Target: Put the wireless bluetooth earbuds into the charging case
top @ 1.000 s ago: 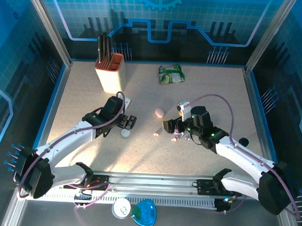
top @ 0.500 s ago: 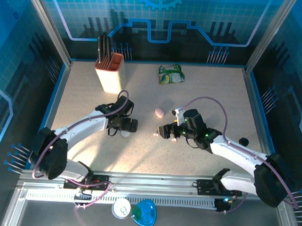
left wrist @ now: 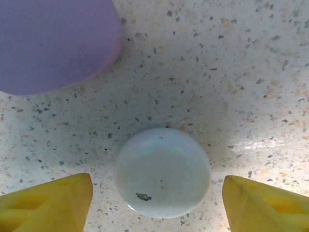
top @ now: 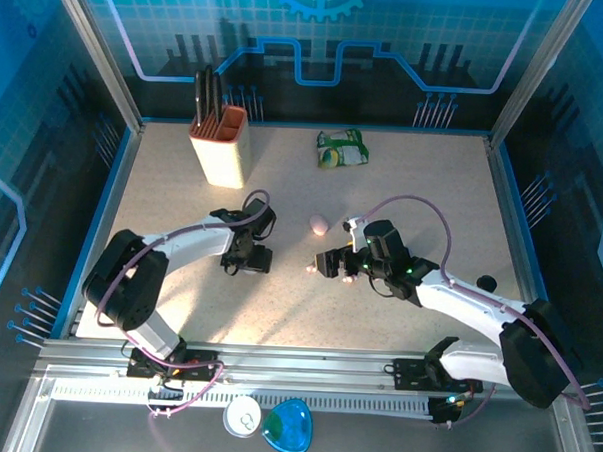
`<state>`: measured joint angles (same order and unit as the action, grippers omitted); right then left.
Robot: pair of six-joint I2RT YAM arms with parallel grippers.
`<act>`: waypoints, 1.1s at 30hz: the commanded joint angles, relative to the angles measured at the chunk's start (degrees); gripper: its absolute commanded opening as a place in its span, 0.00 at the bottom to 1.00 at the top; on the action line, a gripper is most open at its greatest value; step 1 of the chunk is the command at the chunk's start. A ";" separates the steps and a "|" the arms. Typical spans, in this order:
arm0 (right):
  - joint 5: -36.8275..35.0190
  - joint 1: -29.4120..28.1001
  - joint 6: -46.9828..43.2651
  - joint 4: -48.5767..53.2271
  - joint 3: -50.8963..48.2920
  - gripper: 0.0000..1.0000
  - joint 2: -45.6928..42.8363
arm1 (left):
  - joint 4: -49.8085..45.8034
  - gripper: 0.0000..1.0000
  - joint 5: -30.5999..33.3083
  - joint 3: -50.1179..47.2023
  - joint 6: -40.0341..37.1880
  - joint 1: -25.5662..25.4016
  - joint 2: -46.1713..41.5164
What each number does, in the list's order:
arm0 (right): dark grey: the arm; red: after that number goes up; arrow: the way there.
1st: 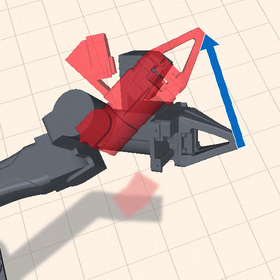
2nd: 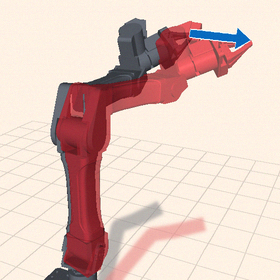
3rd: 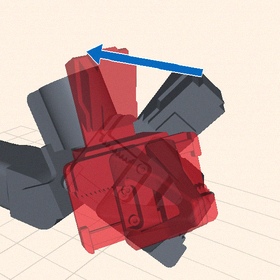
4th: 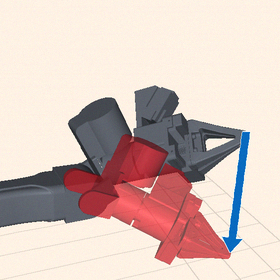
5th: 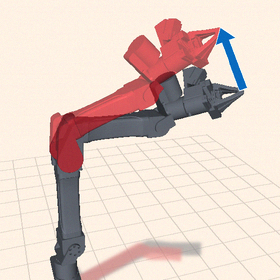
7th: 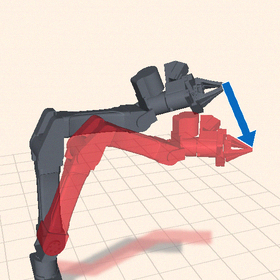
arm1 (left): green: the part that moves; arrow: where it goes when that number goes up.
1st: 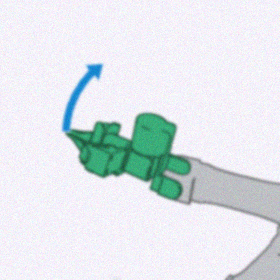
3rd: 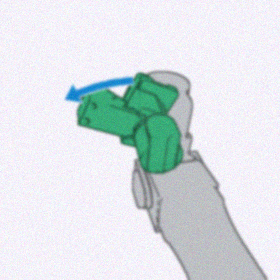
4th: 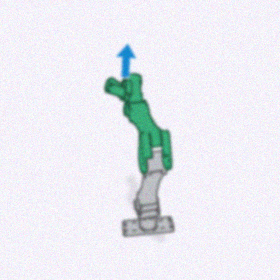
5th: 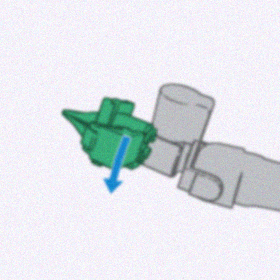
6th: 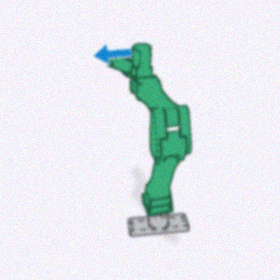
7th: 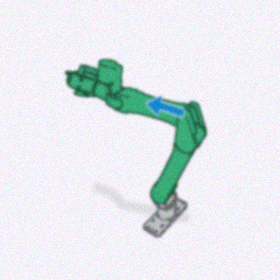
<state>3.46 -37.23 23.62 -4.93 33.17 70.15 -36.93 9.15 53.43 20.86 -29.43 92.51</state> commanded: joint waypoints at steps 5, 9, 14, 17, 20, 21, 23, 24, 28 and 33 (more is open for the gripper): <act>-0.39 -0.82 0.82 -1.93 -0.58 1.00 0.68 | 1.58 0.70 -0.98 1.10 -0.67 -0.42 3.45; -0.55 -0.82 0.79 -1.89 -0.63 1.00 0.39 | 2.18 0.65 -1.11 1.50 -0.65 -0.41 5.10; -1.15 -0.82 1.22 -1.84 -0.91 1.00 -0.36 | 2.69 0.53 -1.41 1.02 0.20 -0.43 5.33; -1.43 -0.78 1.43 -2.22 -1.09 1.00 -0.89 | 4.18 0.50 -2.92 0.30 1.23 -0.28 4.09; -1.56 -0.80 1.20 -2.90 -1.14 1.00 -1.48 | 5.77 0.50 -3.61 -0.34 3.02 -0.33 1.74; -1.40 -0.82 1.17 -3.70 -1.35 1.00 -1.72 | 6.54 0.50 -3.63 -0.79 4.03 -0.32 0.26; -1.01 -0.82 1.01 -5.68 -1.77 1.00 -2.34 | 8.55 0.50 -3.75 -1.56 6.36 -0.23 -2.87; -0.56 -0.82 0.60 -7.47 -2.21 1.00 -2.55 | 9.97 0.50 -3.20 -2.10 8.63 -0.22 -4.80; -0.26 -0.86 -0.31 -15.34 -4.44 1.00 -3.43 | 17.45 0.49 -4.06 -5.55 17.63 -0.05 -11.71; 2.14 -0.88 -0.93 -23.73 -5.97 1.00 -2.80 | 27.25 0.49 -5.09 -10.42 30.62 0.00 -19.16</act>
<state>3.70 -37.23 23.70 -19.75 28.32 67.77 -17.06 5.69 45.45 40.82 -29.47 76.40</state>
